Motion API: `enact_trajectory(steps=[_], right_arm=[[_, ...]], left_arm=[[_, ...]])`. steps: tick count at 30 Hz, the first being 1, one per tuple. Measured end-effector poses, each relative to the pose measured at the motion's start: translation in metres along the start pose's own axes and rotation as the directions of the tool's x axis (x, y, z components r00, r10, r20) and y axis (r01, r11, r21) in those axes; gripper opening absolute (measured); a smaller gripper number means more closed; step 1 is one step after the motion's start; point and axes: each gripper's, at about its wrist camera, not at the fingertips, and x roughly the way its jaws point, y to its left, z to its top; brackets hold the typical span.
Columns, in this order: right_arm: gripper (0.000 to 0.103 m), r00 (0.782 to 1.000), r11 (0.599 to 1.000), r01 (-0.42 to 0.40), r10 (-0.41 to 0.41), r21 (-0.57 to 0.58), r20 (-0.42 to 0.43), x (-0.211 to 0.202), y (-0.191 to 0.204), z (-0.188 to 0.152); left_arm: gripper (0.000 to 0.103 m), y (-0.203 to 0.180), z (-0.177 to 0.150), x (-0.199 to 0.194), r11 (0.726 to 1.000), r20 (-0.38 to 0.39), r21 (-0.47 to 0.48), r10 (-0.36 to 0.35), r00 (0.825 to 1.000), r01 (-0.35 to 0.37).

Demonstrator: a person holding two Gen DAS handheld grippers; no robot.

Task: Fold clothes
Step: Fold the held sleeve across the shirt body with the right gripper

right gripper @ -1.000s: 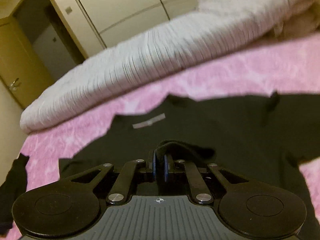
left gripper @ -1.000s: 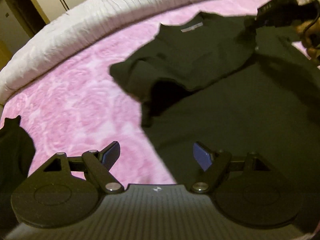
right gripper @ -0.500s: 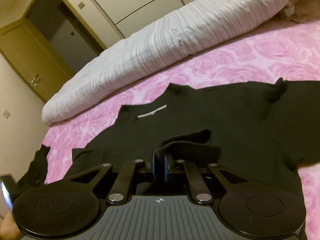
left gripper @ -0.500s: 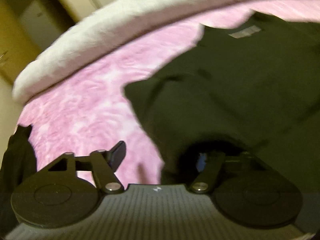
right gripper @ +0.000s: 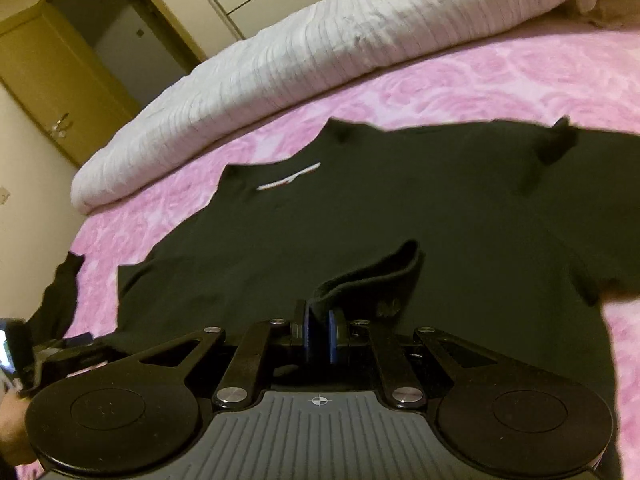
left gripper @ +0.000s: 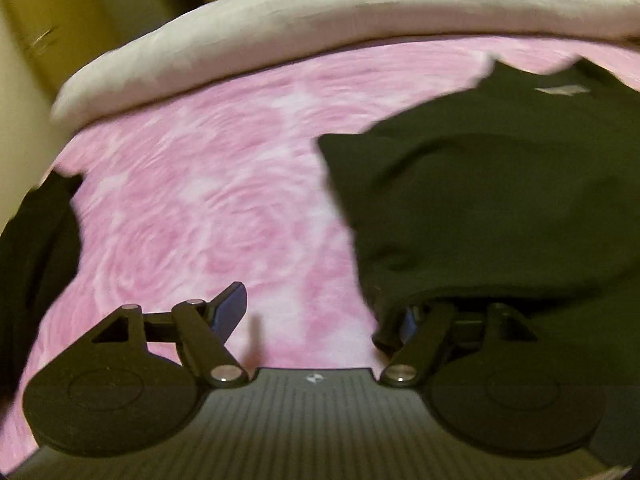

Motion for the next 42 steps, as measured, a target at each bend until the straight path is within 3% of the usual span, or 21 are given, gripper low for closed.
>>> enact_trajectory(steps=[4, 9, 14, 17, 20, 22, 24, 26, 28, 31, 34, 36, 38, 42], right_arm=[[0.007, 0.999, 0.999, 0.023, -0.023, 0.031, -0.025, -0.003, -0.01, 0.0], [0.007, 0.997, 0.999, 0.045, -0.043, 0.024, -0.066, -0.001, -0.014, -0.005], [0.007, 0.995, 0.997, 0.067, -0.064, 0.038, -0.077, 0.0, -0.016, -0.01], [0.007, 0.995, 0.996, 0.075, -0.072, 0.043, -0.063, -0.002, -0.015, -0.012], [0.007, 0.995, 0.996, 0.076, -0.074, 0.043, -0.064, -0.002, -0.015, -0.015], [0.007, 0.995, 0.996, 0.079, -0.076, 0.048, -0.072, -0.001, -0.017, -0.018], [0.007, 0.994, 0.995, 0.085, -0.08, 0.054, -0.079, -0.002, -0.02, -0.022], [0.007, 0.993, 0.994, 0.093, -0.088, 0.063, -0.084, -0.002, -0.021, -0.025], [0.007, 0.991, 0.992, 0.101, -0.094, 0.07, -0.09, -0.001, -0.021, -0.026], [0.007, 0.99, 0.99, 0.114, -0.107, 0.077, -0.093, 0.001, -0.019, -0.025], [0.007, 0.988, 0.989, 0.128, -0.12, 0.079, -0.099, 0.005, -0.017, -0.022], [0.007, 0.987, 0.988, 0.134, -0.127, 0.077, -0.099, 0.007, -0.017, -0.02], [0.007, 0.987, 0.988, 0.139, -0.133, 0.073, -0.091, 0.006, -0.017, -0.017], [0.008, 0.984, 0.987, 0.147, -0.14, 0.061, -0.107, 0.008, -0.018, -0.02]], left_arm=[[0.071, -0.002, -0.007, -0.032, 0.988, 0.004, 0.092, -0.121, 0.993, 0.12], [0.071, 0.009, 0.008, -0.059, 0.985, 0.143, 0.04, -0.173, 0.975, 0.169], [0.064, 0.011, 0.054, 0.0, 0.981, 0.096, -0.007, -0.192, 0.977, 0.194], [0.061, 0.012, 0.071, 0.049, 0.99, 0.043, 0.041, -0.14, 0.989, 0.138], [0.064, 0.02, 0.08, 0.085, 0.99, 0.044, 0.063, -0.131, 0.99, 0.128], [0.067, 0.028, 0.088, 0.097, 0.987, 0.059, 0.068, -0.149, 0.987, 0.145], [0.058, 0.036, 0.093, 0.093, 0.987, 0.08, 0.062, -0.155, 0.985, 0.15], [0.058, 0.045, 0.097, 0.083, 0.988, 0.099, 0.051, -0.153, 0.983, 0.148], [0.059, 0.056, 0.092, 0.06, 0.987, 0.108, 0.011, -0.159, 0.981, 0.159], [0.059, 0.052, 0.072, 0.022, 0.963, 0.061, -0.028, -0.266, 0.962, 0.268], [0.059, 0.027, 0.039, 0.01, 0.943, -0.032, 0.038, -0.329, 0.944, 0.33], [0.06, 0.024, 0.013, 0.024, 0.956, -0.102, -0.012, -0.294, 0.95, 0.294], [0.063, 0.03, 0.001, 0.026, 0.951, -0.061, -0.075, -0.304, 0.951, 0.3], [0.063, 0.026, 0.004, 0.022, 0.957, -0.06, -0.035, -0.289, 0.955, 0.287]])
